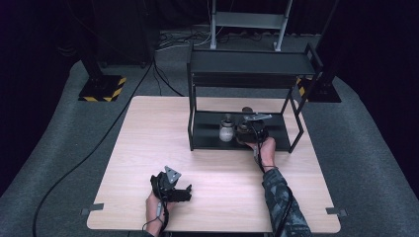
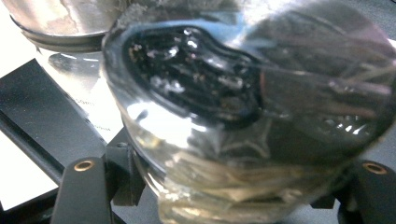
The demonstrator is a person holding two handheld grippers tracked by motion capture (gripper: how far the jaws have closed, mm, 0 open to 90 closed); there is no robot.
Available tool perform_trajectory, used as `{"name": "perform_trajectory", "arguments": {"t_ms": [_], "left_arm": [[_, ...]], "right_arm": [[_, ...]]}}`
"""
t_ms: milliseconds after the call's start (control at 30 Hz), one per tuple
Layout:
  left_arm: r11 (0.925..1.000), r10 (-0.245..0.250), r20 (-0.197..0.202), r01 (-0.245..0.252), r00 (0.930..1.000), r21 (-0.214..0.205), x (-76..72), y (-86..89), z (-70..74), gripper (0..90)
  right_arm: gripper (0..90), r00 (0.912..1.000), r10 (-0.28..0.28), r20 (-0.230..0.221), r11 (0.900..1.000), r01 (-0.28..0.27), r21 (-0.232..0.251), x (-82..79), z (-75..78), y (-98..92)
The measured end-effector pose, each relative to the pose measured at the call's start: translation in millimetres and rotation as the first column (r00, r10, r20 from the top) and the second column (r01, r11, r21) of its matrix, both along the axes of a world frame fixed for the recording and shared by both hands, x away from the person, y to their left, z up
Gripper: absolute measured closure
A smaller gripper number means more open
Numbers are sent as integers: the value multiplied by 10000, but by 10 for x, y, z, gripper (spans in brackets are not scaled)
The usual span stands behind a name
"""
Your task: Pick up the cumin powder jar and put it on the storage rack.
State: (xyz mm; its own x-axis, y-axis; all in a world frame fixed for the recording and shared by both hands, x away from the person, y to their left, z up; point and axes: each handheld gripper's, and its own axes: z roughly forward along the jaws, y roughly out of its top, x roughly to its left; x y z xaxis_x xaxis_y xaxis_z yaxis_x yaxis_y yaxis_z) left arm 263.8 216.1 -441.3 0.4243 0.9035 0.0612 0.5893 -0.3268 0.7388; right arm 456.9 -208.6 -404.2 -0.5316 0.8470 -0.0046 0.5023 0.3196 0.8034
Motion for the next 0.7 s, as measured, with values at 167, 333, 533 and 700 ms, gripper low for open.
{"name": "perform_trajectory", "arguments": {"t_ms": [167, 333, 533, 700], "left_arm": [[10000, 15, 4, -15, 10000, -25, 0, 0, -3, 10], [10000, -2, 1, 2, 10000, 9, 0, -1, 1, 11], [10000, 1, 2, -1, 10000, 3, -1, -1, 0, 11], [10000, 14, 5, -14, 10000, -24, -1, 0, -3, 11]], "right_arm": [[306, 10000, 56, 21, 10000, -56, 16, 8, -7, -13], [306, 10000, 55, 27, 10000, -55, 11, 7, -7, -12], [306, 10000, 63, 14, 10000, -63, -12, 10, -2, -9], [305, 10000, 62, -27, 10000, -62, -24, 16, 6, -8]]}}
